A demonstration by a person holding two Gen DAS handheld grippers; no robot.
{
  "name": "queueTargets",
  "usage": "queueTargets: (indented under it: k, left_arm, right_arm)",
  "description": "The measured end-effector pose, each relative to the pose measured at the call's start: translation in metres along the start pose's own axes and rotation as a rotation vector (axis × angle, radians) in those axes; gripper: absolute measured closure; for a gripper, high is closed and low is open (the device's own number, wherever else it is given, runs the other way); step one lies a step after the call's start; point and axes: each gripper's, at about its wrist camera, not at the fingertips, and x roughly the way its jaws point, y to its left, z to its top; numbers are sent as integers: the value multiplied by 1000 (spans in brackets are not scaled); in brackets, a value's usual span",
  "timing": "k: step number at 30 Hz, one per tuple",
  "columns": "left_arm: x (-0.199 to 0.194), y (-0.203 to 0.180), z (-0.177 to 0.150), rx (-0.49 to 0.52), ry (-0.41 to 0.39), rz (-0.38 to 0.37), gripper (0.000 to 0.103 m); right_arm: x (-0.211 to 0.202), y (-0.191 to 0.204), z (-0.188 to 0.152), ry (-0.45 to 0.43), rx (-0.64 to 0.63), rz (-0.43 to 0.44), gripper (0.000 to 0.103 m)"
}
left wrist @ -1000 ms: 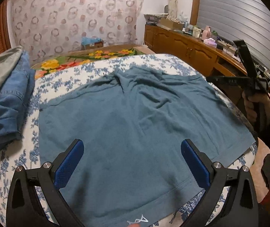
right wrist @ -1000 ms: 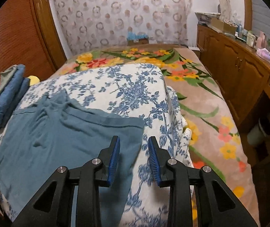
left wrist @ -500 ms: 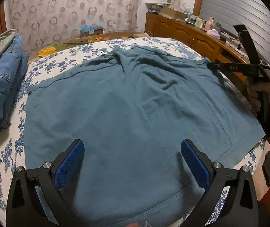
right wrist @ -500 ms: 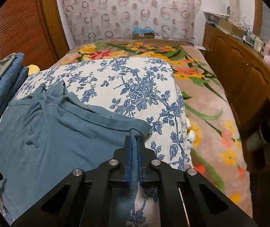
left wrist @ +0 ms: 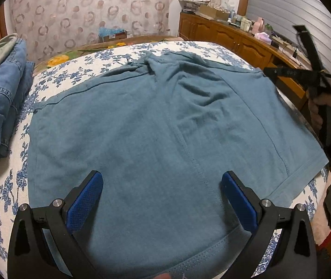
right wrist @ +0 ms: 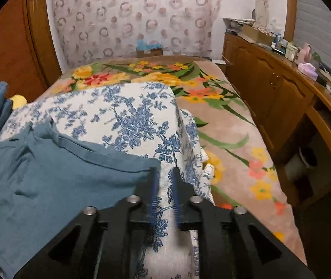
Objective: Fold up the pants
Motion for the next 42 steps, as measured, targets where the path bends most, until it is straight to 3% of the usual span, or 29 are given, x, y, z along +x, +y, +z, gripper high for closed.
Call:
queueTargets:
  k: [1,3,9,17,25,32,37,42]
  left_arm:
    - [0,0,0,2,1,3,0]
    - [1,-2,0,11,5,16,0]
    - [3,-6,-1,30,15,46,0]
    - [2,-8,-2,24,11,56,0]
    - [-8,-4,-8,32,37,32,0]
    - [-49,14,-23,12,-60,27,0]
    - [-66,37,-41,-29,-84,38,1]
    - [-78,64,-60,-92,-88,56,15]
  right_arm:
    - [-7,-1,-1,-12,1,10,71]
    - [-15,5,-5,-37,-3,14,64]
    - [-56,31,-54,-54,-63,139,55]
    - [-91,63,-122,-35,-177,165,46]
    - [-96,60,-131,-1,-164,142,38]
    - [-95,73,-137,-45,-181,111,34]
    - [-88,84,-143,-59,-176,108,30]
    - [-85,89,-145,-73,-170,104,28]
